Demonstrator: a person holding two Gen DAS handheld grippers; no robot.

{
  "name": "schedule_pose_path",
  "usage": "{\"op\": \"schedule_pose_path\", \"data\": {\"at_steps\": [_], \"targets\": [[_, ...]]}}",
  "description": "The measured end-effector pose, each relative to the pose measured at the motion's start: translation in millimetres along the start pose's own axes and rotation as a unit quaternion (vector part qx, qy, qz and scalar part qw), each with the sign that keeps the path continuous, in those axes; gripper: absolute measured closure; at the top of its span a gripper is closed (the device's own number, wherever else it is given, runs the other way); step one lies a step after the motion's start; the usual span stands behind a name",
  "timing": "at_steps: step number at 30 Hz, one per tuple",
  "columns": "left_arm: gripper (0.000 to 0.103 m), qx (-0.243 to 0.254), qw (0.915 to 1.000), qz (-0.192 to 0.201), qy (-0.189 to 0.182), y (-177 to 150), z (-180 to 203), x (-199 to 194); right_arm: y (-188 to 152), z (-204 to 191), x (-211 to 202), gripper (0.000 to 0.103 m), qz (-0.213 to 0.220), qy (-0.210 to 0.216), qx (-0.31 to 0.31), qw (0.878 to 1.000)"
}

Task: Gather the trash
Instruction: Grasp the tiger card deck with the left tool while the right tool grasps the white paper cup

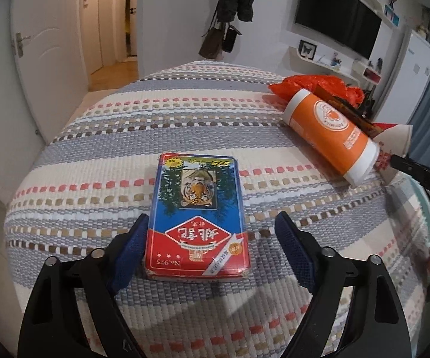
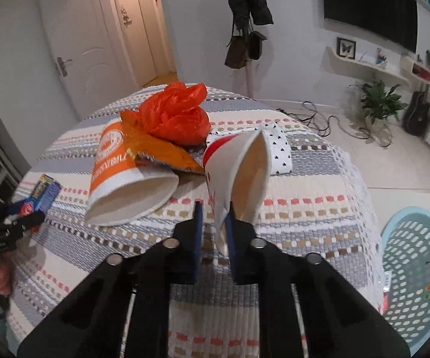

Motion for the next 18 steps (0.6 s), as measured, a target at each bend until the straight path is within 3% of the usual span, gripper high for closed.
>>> {"op": "schedule_pose_path", "data": {"at_steps": [1, 2, 6, 10, 18], "targets": [[0.032, 0.003, 0.9999, -0.004, 0.014, 1, 0, 1, -1, 1, -2, 0.099, 0.004, -0.001, 0.0, 1.0], [0.045, 0.005, 0.9996, -0.006, 0.026, 2, -1, 1, -1, 2, -5, 0.099, 0.007, -0.001, 0.001, 1.0], [0.045, -0.02, 0.9998, 0.009, 0.005, 3, -3, -4, 2, 7, -22, 0.101, 0.024, 0.002, 0.003, 1.0], [0.046, -0.033, 0.9973, 0.063, -0.02, 12, 1, -29, 9, 14, -44, 0.101, 0.054, -0.006, 0.015, 0.998], [0.046, -0.005, 0.9916, 0.122, -0.041, 49, 33, -66, 20, 29, -87, 0.101, 0.098, 0.003, 0.029, 0.995]]}}
Point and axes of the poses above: each gripper's, at about its wrist camera, not at the fingertips, and x roughly the way its jaws point, z to its right, y to its top, the point moved 5 cm from there along x, roughly the way its jaws point, and after that the axes turned 15 degrees about x, right-handed, at the moved point
